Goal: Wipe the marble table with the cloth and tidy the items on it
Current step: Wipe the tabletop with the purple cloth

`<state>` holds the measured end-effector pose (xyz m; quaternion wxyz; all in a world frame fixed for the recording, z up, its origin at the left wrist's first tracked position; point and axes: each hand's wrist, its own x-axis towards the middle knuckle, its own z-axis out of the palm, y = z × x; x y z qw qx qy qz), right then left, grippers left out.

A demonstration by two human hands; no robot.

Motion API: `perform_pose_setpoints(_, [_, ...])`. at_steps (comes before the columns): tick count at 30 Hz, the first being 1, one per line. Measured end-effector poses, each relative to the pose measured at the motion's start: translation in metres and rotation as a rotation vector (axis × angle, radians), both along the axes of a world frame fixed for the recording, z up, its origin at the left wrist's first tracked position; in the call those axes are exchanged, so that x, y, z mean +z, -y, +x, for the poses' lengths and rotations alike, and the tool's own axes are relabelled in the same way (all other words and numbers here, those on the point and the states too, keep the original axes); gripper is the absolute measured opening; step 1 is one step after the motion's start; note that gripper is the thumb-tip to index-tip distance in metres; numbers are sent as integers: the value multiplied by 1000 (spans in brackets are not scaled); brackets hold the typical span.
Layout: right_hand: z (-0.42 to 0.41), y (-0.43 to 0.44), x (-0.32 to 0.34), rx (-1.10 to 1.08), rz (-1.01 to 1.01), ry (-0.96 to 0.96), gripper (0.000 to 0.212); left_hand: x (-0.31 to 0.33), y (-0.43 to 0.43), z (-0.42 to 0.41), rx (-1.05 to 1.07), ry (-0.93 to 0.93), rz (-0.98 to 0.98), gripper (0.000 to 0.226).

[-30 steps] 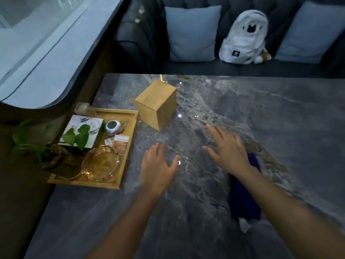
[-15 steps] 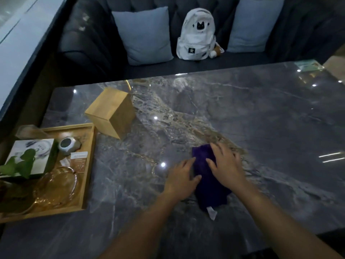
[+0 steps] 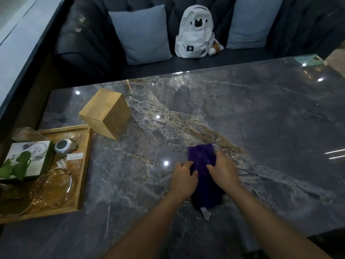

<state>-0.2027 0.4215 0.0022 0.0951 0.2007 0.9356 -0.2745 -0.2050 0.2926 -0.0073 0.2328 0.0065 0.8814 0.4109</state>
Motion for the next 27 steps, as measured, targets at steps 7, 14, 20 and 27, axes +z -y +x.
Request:
perform_pose_setpoints(7, [-13,-9,1,-103,-392,70,32,0,-12,2,55,-98,42,31])
perform_pose_setpoints(14, [-3,9,18,262,-490,-48,28,19,-15,-26,445,301,478,39])
perform_pose_setpoints(20, [-11,1,25,464,-430,9,19,23,-2,-41,503,255,428,10])
perform_pose_setpoints(27, [-42,-31,14,477,-265,-20,74,54,14,-42,13,146,408,28])
